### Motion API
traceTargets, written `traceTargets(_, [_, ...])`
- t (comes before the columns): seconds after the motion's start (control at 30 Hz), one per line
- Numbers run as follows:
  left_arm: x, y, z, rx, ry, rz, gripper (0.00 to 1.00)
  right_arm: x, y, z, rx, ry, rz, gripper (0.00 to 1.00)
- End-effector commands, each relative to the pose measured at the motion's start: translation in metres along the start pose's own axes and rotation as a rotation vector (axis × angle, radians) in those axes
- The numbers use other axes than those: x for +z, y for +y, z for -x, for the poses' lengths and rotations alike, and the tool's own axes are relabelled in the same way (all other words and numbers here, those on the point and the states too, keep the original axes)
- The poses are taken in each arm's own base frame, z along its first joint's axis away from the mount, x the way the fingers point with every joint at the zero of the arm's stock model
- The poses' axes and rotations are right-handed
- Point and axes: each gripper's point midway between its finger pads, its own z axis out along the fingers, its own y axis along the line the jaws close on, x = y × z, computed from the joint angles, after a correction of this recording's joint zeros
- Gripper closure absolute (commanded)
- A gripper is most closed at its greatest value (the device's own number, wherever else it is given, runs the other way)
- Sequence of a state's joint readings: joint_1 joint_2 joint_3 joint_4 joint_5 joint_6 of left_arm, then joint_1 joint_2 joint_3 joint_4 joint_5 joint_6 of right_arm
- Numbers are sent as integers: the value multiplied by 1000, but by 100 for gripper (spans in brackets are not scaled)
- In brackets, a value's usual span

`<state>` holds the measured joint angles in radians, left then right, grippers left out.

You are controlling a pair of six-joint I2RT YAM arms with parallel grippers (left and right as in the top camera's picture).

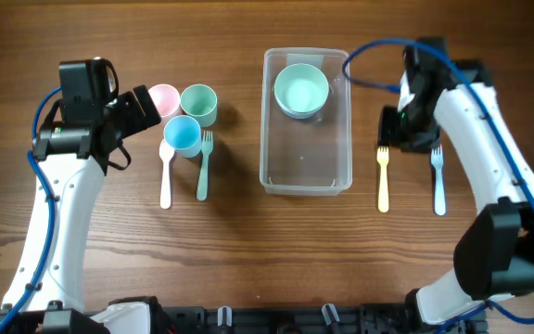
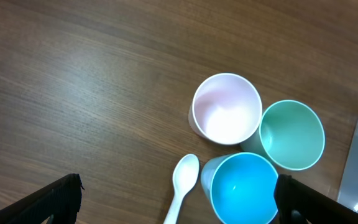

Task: Pack container
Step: 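Grasp the yellow fork handle with the right gripper, then lay the yellow fork inside the container and release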

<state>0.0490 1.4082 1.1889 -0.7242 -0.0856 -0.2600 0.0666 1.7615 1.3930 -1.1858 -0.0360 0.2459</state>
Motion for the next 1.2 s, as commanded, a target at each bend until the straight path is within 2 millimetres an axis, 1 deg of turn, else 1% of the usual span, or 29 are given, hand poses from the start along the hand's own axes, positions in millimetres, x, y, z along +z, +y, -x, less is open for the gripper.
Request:
traceTargets(0.0, [-2, 3, 7, 5, -18, 9, 0, 43, -14, -27, 59, 76, -34, 53])
traceTargets(0.07, [-2, 3, 7, 5, -18, 9, 0, 63, -16, -32, 59, 70, -32, 55])
traceTargets(0.1, [-2, 3, 7, 5, -18, 9, 0, 69, -16, -32, 59, 60, -29, 55])
traceTargets(0.13, [-2, 3, 7, 5, -18, 9, 0, 83, -16, -29, 59, 25, -20, 55])
traceTargets(0.23, [-2, 3, 7, 5, -18, 9, 0, 101, -16, -27, 82, -19, -8, 56])
traceTargets(0.3, [-2, 3, 7, 5, -18, 9, 0, 108, -16, -25, 83, -44, -2, 60])
traceTargets(0.33, [-2, 3, 7, 5, -18, 9, 0, 110, -17, -26, 84, -46, -1, 66])
traceTargets(0.4, [-2, 3, 7, 5, -18, 9, 0, 110, -18, -26, 90, -46, -10, 73])
traceTargets(0.43, [-2, 3, 7, 5, -18, 9, 0, 110, -18, -27, 89, -44, -10, 80])
traceTargets(0.47, [-2, 3, 7, 5, -18, 9, 0, 110, -19, -27, 90, -42, -15, 85])
traceTargets(0.5, [-2, 3, 7, 5, -18, 9, 0, 107, -24, -27, 96, -45, -42, 88])
traceTargets(0.53, [-2, 3, 7, 5, -18, 9, 0, 100, -30, -25, 110, -56, -79, 90])
traceTargets(0.6, [-2, 3, 7, 5, -18, 9, 0, 82, -35, -18, 111, -93, -114, 91])
traceTargets(0.63, [-2, 3, 7, 5, -18, 9, 0, 57, -37, -8, 113, -151, -130, 91])
traceTargets(0.67, [-2, 3, 7, 5, -18, 9, 0, 28, -35, 2, 114, -215, -115, 92])
traceTargets(0.7, [-2, 3, 7, 5, -18, 9, 0, -10, -29, 13, 107, -304, -86, 96])
traceTargets(0.73, [-2, 3, 7, 5, -18, 9, 0, -41, -16, 20, 45, -376, -33, 96])
traceTargets(0.77, [-2, 3, 7, 5, -18, 9, 0, -72, 5, 25, -60, -449, 49, 96])
traceTargets(0.8, [-2, 3, 7, 5, -18, 9, 0, -112, 37, 26, -220, -545, 163, 96])
traceTargets(0.83, [-2, 3, 7, 5, -18, 9, 0, -141, 60, 22, -346, -615, 233, 96])
traceTargets(0.87, [-2, 3, 7, 5, -18, 9, 0, -167, 85, 12, -499, -680, 287, 96])
traceTargets(0.9, [-2, 3, 7, 5, -18, 9, 0, -177, 103, 1, -620, -706, 311, 96])
traceTargets(0.93, [-2, 3, 7, 5, -18, 9, 0, -176, 121, -12, -774, -709, 318, 96])
traceTargets(0.97, [-2, 3, 7, 5, -18, 9, 0, -169, 133, -23, -886, -688, 310, 96])
traceTargets(1.03, [-2, 3, 7, 5, -18, 9, 0, -146, 153, -44, -1104, -609, 290, 96])
traceTargets(1.07, [-2, 3, 7, 5, -18, 9, 0, -124, 164, -55, -1258, -541, 268, 96])
traceTargets(1.1, [-2, 3, 7, 5, -18, 9, 0, -106, 167, -53, -1337, -494, 219, 96])
traceTargets(1.17, [-2, 3, 7, 5, -18, 9, 0, -68, 163, -37, -1425, -403, 101, 96])
